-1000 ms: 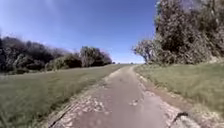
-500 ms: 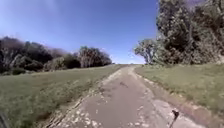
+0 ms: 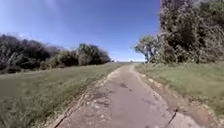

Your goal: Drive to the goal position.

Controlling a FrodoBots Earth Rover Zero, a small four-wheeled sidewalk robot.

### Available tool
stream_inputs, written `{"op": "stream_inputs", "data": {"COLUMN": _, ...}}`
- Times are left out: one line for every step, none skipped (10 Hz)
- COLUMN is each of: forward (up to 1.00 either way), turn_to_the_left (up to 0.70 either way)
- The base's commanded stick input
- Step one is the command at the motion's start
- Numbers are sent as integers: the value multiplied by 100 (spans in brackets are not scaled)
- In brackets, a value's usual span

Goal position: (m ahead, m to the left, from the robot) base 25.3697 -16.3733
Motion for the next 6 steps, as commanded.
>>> {"op": "stream_inputs", "data": {"forward": 100, "turn_to_the_left": 0}}
{"op": "stream_inputs", "data": {"forward": 100, "turn_to_the_left": 0}}
{"op": "stream_inputs", "data": {"forward": 100, "turn_to_the_left": 0}}
{"op": "stream_inputs", "data": {"forward": 100, "turn_to_the_left": 0}}
{"op": "stream_inputs", "data": {"forward": 100, "turn_to_the_left": 0}}
{"op": "stream_inputs", "data": {"forward": 100, "turn_to_the_left": 0}}
